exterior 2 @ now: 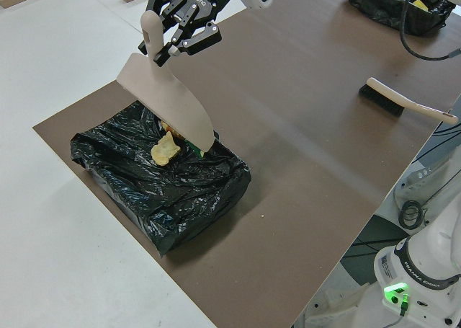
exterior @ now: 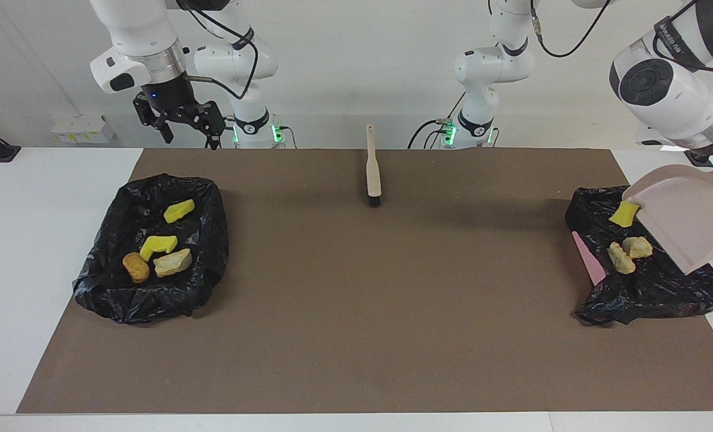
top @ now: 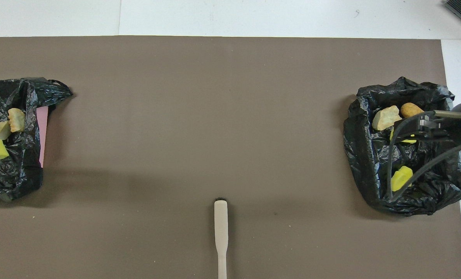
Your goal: Sweep and dump trash in bin
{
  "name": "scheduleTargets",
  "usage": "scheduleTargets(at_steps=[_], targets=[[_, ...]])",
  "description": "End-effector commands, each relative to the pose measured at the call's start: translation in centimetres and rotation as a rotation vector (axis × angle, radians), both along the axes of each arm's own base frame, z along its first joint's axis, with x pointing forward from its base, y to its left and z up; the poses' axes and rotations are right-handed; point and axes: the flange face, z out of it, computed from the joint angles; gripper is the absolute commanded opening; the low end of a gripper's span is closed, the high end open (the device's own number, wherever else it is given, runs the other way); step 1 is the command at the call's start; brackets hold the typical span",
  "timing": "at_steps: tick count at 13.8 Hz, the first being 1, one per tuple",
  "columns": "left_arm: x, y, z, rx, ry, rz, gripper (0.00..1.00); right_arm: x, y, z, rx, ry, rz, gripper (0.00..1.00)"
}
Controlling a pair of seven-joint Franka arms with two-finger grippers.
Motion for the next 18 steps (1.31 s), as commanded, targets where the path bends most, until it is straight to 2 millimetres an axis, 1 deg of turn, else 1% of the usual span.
scheduleTargets(at_steps=[1,2,3,4,5,7,10,11,13,14,15,16,18], targets=[[-1.2,1.5,1.0,0.079,0.064,-0.063,0.00,-0.2,-0.1,0.1,0.038,0.012,0.027,1.00],[-1.1,1.6,2.7,0.096,0.115,-0.095,0.00,-0.2,-0.1,0.1,0.041,0.012,0.028,1.00],[-1.1,2.0,3.7,0.112,0.174,-0.126,0.00,-0.2,-0.1,0.1,0.041,0.014,0.028,1.00],[-1.0,1.9,4.6,0.124,0.207,-0.153,0.00,-0.3,-0.1,0.1,0.041,0.012,0.028,1.00],[-0.9,1.9,5.1,0.128,0.218,-0.162,0.00,-0.3,-0.1,0.1,0.041,0.014,0.028,1.00],[-0.9,1.2,4.7,0.093,0.196,-0.147,0.00,-0.2,-0.1,0.0,0.041,0.015,0.028,1.00],[-1.3,1.2,3.2,-0.139,0.091,-0.075,0.00,-0.3,-0.1,0.1,0.041,0.014,0.029,1.00],[-1.5,1.8,2.9,-0.194,0.076,-0.057,0.00,-0.3,-0.1,0.1,0.041,0.014,0.028,1.00],[-2.0,4.5,1.9,-0.335,0.011,-0.026,0.00,-0.3,-0.1,0.1,0.041,0.015,0.028,1.00],[-2.0,6.3,1.5,-0.351,-0.014,-0.035,0.00,-0.3,-0.1,0.1,0.041,0.015,0.028,1.00],[-2.0,7.0,0.5,-0.362,-0.027,-0.043,0.00,-0.3,-0.1,0.1,0.041,0.014,0.028,1.00],[-2.3,8.2,-0.4,-0.367,-0.038,-0.037,0.00,-0.3,-0.1,0.1,0.041,0.015,0.028,1.00],[-2.2,10.2,-1.7,-0.369,-0.058,-0.043,0.00,-0.2,-0.1,0.0,0.041,0.015,0.028,1.00]])
